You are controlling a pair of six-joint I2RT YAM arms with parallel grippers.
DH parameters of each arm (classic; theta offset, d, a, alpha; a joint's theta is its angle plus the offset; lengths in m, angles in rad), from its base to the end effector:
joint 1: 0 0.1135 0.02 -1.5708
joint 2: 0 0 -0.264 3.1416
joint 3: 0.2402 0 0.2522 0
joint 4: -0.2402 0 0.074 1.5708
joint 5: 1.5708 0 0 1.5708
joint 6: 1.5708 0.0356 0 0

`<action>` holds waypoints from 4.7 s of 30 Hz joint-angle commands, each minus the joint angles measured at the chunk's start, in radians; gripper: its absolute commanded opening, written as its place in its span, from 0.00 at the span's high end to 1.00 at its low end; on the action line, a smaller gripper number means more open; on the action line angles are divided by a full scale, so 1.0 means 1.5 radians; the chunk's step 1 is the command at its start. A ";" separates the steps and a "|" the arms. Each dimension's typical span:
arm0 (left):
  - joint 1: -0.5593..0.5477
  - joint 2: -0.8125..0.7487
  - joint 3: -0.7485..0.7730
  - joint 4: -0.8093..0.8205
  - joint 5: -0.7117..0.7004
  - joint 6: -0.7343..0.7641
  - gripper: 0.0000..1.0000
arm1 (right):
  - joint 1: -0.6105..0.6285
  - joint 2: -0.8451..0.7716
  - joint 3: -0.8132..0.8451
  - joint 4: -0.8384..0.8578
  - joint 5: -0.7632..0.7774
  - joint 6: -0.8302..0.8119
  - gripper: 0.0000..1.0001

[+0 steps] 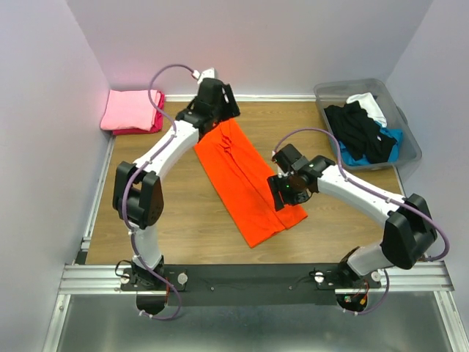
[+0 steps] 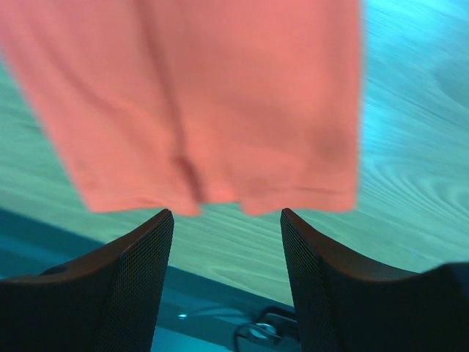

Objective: Fold and stack the t-shirts
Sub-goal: Fold the tshirt

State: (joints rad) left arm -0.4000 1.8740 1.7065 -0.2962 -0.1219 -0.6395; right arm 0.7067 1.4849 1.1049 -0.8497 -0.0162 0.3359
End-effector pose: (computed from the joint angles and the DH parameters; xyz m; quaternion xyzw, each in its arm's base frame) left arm 0.4145 -0.1705 0.3349 -0.1332 0.8392 -0.2156 0.4812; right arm 0.2154 0.1847 0.2381 -0.1830 0.9683 0.0914 0.1432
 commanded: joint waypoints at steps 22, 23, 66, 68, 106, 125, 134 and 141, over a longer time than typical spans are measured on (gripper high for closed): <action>0.005 0.259 0.070 -0.100 -0.128 -0.044 0.28 | -0.020 0.146 -0.062 0.116 -0.119 0.001 0.39; 0.007 0.265 0.075 -0.098 -0.122 -0.036 0.28 | -0.019 0.150 -0.066 0.128 -0.127 0.007 0.39; -0.227 -0.351 -0.502 -0.187 -0.085 -0.241 0.04 | -0.141 -0.046 -0.184 0.123 -0.127 0.072 0.49; -0.260 -0.384 -0.547 -0.200 -0.073 -0.287 0.04 | -0.142 -0.041 -0.196 0.139 -0.141 0.074 0.53; -0.393 -0.305 -0.633 -0.292 0.025 -0.446 0.37 | -0.142 -0.045 -0.287 0.234 -0.181 0.063 0.99; -0.442 -0.186 -0.590 -0.335 0.018 -0.503 0.68 | -0.142 -0.071 -0.307 0.260 -0.214 0.054 0.99; -0.454 -0.232 -0.595 -0.353 0.013 -0.522 1.00 | -0.142 -0.087 -0.301 0.259 -0.245 0.065 0.99; -0.384 -0.289 -0.557 -0.335 -0.019 -0.451 1.00 | -0.142 -0.065 -0.193 0.253 -0.209 0.093 0.99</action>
State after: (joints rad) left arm -1.0363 1.4868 0.8360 -0.7818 -0.0940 -1.3697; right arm 0.4973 1.3750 0.6971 -0.4885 -0.3504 0.4538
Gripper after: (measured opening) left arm 0.010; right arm 0.011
